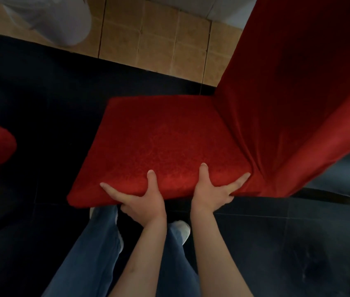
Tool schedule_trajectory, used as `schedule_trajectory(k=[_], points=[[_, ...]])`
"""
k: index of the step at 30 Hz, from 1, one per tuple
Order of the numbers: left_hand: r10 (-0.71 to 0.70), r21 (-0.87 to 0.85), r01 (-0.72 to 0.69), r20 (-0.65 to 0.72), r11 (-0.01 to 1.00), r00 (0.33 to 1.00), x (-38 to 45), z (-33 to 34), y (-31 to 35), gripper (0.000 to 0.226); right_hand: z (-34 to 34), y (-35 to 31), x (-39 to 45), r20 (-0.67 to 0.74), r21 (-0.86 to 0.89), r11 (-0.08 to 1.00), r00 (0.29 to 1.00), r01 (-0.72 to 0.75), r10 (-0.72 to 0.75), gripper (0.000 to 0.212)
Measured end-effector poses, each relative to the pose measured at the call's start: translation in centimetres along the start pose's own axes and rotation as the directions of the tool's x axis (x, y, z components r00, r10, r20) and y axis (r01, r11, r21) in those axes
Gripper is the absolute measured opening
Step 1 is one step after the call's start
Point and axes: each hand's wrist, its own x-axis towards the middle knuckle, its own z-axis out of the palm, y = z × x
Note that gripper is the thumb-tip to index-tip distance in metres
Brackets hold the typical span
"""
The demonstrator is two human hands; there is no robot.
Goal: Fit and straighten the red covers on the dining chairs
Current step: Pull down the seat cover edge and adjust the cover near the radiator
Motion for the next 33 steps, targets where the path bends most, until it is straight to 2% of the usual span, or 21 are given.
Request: schedule_trajectory(k=[6,12,17,22,33], points=[[0.051,-0.002,-0.051,0.062,0.999,0.997,-0.4,0.8,2.9,0.113,0.6,-3.5,0.3,0.039,-0.028,1.0,0.999,0.004,-0.003,0.111],[0.059,-0.008,-0.059,0.042,0.998,0.997,-0.7,2.3,5.6,0.112,1.3,-6.5,0.3,0.003,-0.015,0.999,0.999,0.038,-0.038,0.108],[0.017,0.032,-0.018,0.052,0.999,0.998,-1.1,1.8,6.3,0.112,0.4,-7.8,-0.5,0.054,-0.038,0.999,0.998,-0.035,0.037,0.104],[-0.013,0.107,0.011,0.015,0.994,1.0,-2.0,0.7,5.4,0.11,-1.6,-7.0,-0.9,0.128,-0.114,0.992,0.991,0.058,-0.043,0.09],[0.052,0.047,-0.053,0.036,0.997,0.998,-1.4,-1.7,4.2,0.113,-2.7,-6.9,-3.6,0.143,-0.136,0.991,0.99,0.015,0.005,0.088]])
